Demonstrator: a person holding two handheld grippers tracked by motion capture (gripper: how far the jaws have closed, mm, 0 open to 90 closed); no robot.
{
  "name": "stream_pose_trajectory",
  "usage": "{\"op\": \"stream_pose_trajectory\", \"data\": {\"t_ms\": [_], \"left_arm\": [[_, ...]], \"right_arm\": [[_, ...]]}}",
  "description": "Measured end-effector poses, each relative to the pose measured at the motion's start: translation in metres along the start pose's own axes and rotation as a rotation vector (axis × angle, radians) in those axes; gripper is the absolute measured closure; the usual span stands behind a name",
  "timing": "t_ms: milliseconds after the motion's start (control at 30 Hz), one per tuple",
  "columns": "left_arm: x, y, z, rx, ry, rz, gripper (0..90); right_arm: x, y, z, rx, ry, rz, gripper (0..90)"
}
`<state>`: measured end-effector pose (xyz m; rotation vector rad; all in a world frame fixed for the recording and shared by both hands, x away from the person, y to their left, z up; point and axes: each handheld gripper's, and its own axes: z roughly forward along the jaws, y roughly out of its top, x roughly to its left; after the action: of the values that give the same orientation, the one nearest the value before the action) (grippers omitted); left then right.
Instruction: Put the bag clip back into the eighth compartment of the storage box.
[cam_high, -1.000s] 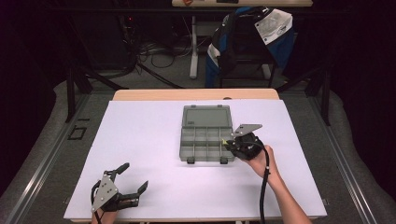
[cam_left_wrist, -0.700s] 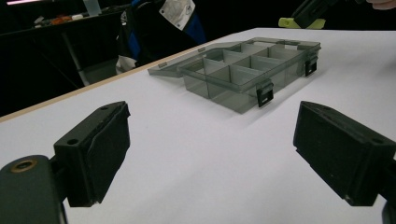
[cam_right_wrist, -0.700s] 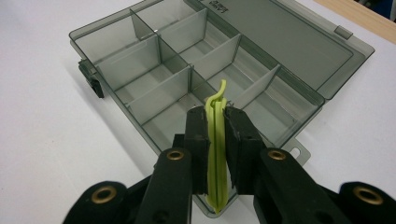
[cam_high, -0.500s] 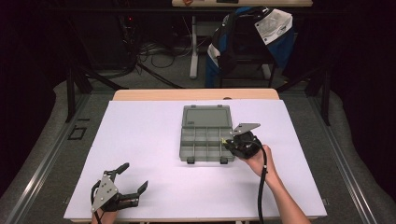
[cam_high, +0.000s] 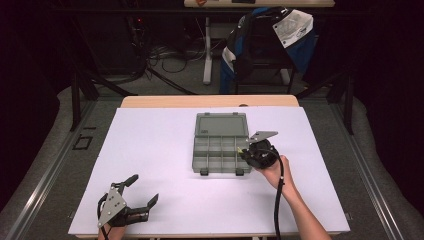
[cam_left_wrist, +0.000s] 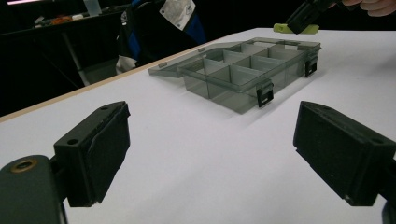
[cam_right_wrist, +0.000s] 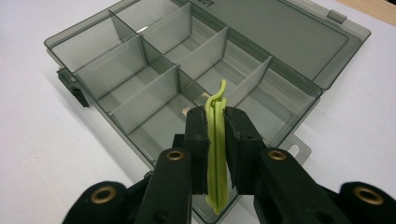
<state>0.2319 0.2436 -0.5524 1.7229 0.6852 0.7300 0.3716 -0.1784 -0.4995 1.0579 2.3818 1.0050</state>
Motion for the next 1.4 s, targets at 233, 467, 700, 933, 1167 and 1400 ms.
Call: {"op": "stream_pose_trajectory", "data": {"t_ms": [233,467,700,933,1167,1400], "left_arm": [[0.000,0.000,0.000,-0.001,0.000,0.001,10.8],[0.000,0.000,0.000,-0.003,-0.002,-0.001,10.8],[0.000,0.000,0.000,-0.003,-0.001,0.000,10.8],[0.000,0.000,0.000,-0.003,-0.001,0.000,10.8],[0.000,0.000,0.000,-0.004,-0.001,-0.001,10.8],[0.000,0.000,0.000,-0.005,-0.001,0.000,10.8]], "right_arm": [[0.000,-0.001,0.005,0.014,-0.011,0.025,80.2],[0.000,-0.001,0.008,0.024,-0.022,0.049,80.1],[0.000,-0.002,0.010,0.030,-0.025,0.057,80.1],[0.000,-0.003,0.012,0.040,-0.021,0.053,80.1],[0.000,-0.004,0.014,0.052,-0.023,0.067,80.1],[0.001,-0.004,0.015,0.064,-0.020,0.062,80.1]]}}
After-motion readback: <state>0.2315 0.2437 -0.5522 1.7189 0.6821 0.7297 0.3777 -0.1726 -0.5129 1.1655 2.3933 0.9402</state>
